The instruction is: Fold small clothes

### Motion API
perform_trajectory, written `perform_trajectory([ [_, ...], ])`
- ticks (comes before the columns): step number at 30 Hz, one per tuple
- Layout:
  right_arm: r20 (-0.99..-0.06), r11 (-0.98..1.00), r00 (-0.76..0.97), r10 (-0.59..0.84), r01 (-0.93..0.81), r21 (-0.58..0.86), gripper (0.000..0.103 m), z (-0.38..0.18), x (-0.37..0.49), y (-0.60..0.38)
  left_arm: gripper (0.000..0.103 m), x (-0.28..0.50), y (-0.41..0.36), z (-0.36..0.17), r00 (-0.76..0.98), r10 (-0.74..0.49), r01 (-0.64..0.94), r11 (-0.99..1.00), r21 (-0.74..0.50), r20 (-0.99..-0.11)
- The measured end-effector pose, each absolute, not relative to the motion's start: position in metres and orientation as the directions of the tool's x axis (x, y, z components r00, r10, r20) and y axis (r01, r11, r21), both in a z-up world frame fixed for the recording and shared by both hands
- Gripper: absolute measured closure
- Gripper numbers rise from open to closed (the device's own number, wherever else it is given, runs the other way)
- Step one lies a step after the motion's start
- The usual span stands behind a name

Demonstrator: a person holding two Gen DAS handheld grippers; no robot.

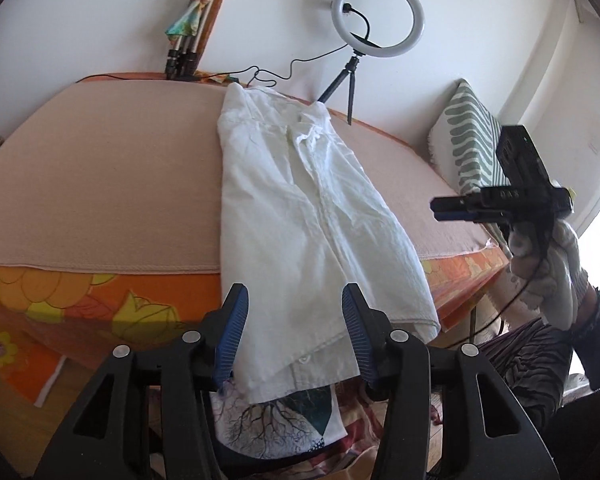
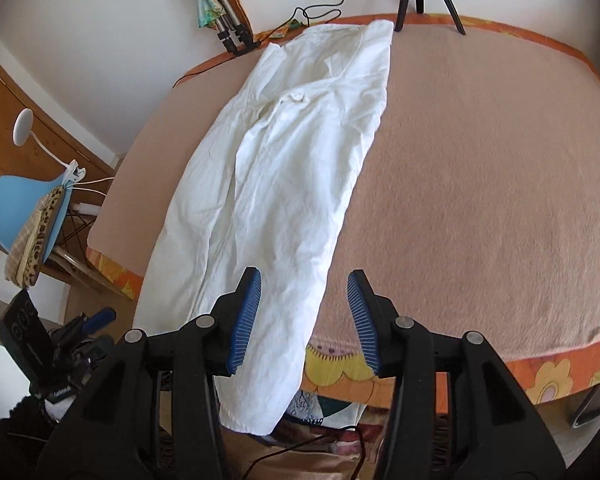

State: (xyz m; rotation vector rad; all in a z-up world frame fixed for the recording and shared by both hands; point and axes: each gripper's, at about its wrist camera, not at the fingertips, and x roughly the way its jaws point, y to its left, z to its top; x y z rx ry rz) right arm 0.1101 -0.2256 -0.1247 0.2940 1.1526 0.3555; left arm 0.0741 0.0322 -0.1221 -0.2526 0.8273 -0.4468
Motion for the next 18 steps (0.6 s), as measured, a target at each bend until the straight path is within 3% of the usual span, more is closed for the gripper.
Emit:
perform_trajectory([
  [7, -0.836, 0.879, 0.275, 0.475, -0.104, 0.465, 0.055, -0.164, 0.074, -0.212, 0.056, 0.091, 0.051, -0.145, 0.503, -0.484, 0.208, 0.872, -0.444, -0.716],
  [18, -0.833, 0.853, 0.188, 0.520, -0.069, 0.517, 0.055, -0.183, 0.052, -0.196, 0.056, 0.086, 0.053, -0.170, 0.428, -0.516, 0.178, 0.853, -0.490, -0.742],
])
